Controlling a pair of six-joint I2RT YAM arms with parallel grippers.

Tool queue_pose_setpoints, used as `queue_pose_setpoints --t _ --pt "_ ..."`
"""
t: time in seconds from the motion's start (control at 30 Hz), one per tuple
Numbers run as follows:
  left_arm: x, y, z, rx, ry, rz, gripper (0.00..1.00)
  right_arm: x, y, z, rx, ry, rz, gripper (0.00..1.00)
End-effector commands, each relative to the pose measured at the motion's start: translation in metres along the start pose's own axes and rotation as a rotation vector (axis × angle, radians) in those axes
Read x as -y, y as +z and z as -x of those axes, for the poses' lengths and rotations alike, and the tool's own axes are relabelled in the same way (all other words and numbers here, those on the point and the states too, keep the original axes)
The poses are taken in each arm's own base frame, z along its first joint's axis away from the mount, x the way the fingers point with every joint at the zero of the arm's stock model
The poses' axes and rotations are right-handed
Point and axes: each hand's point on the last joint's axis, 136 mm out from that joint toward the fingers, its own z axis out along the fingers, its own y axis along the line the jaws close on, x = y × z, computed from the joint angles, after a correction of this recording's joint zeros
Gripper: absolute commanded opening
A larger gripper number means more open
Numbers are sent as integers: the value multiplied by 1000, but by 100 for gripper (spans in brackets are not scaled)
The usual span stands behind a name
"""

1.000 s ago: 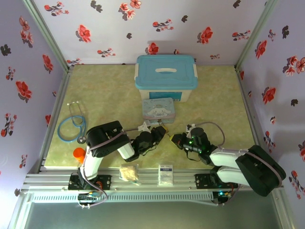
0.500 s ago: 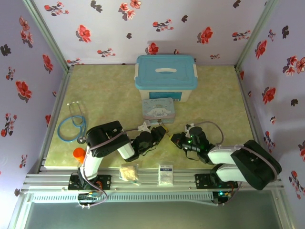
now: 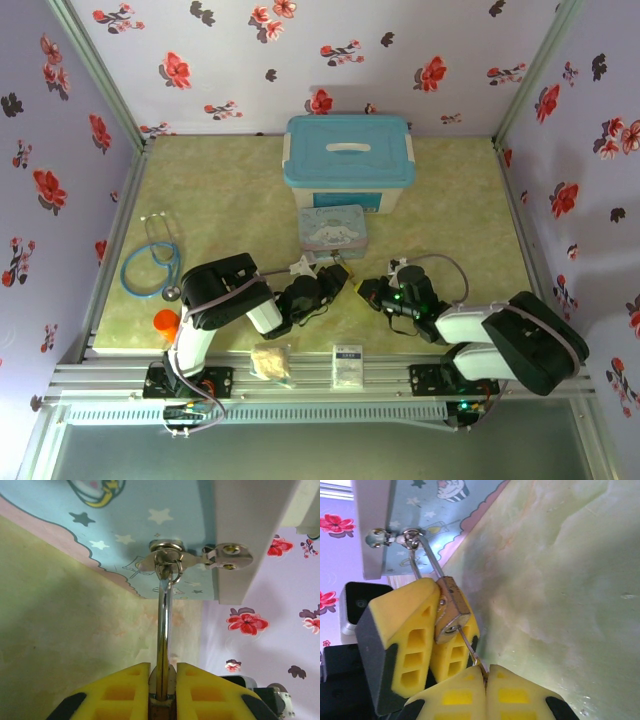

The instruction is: Unlock a padlock with a key

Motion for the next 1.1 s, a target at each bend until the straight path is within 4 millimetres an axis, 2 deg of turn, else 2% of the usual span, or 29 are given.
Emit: queue_pose_setpoints --t 0.0,0.6,1.07 --pt "-12 3 -12 -40 37 32 0 -3 -2 2 18 -35 7 0" --pt "-2 2 -23 -70 12 6 0 -26 1 19 69 -20 91 0" --pt "-1 2 -23 -69 8 3 0 -15 1 25 120 64 118 0"
